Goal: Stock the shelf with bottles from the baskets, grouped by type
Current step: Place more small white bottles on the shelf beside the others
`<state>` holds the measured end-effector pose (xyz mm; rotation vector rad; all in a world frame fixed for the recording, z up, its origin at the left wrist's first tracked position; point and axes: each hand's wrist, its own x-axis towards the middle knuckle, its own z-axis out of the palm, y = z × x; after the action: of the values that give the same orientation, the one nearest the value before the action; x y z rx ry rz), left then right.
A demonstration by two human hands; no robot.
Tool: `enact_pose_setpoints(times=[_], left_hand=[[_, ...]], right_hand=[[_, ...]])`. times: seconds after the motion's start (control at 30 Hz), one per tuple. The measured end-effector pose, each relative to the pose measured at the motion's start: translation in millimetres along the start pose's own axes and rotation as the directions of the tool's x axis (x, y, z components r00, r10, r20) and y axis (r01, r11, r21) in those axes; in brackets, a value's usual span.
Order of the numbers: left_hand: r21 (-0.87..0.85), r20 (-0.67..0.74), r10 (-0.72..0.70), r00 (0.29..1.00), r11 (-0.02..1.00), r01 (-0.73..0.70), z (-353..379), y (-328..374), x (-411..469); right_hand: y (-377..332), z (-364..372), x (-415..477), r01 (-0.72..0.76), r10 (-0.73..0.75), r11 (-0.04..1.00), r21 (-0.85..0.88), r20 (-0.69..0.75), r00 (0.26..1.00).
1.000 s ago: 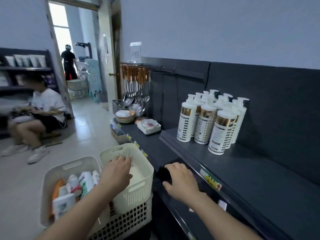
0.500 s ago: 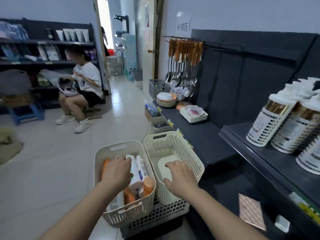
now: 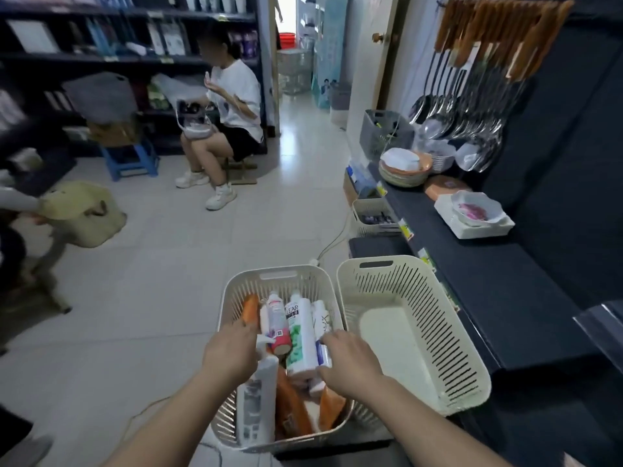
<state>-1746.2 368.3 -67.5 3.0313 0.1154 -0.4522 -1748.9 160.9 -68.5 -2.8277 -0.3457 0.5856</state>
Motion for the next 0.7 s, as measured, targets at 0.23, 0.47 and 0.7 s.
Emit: enact_pose_setpoints(times=[0.23,0.47,0.7], left_hand=[[-0.103,0.142,-0.032,0.989,0.994,0.047,26.7,-8.1,41.0],[-0.225,0.259,-0.068,0.964,0.966,0.129,45.8,-22.4,94.8],[-0.284,0.395,-0.13,0.91,0.924,0.255,74.5,-33.5,143.0]], right_hand=[[2.7,16.7,43.9,-0.018,0.011,0.999,0.037,0.194,0.981],[-8.7,35.6,92.8,-0.072,0.045,0.991,0.109,0.234,0.971],[-25.8,58.2,149.7,-0.141,0.086,0.961,0.237,0.229,0.97]])
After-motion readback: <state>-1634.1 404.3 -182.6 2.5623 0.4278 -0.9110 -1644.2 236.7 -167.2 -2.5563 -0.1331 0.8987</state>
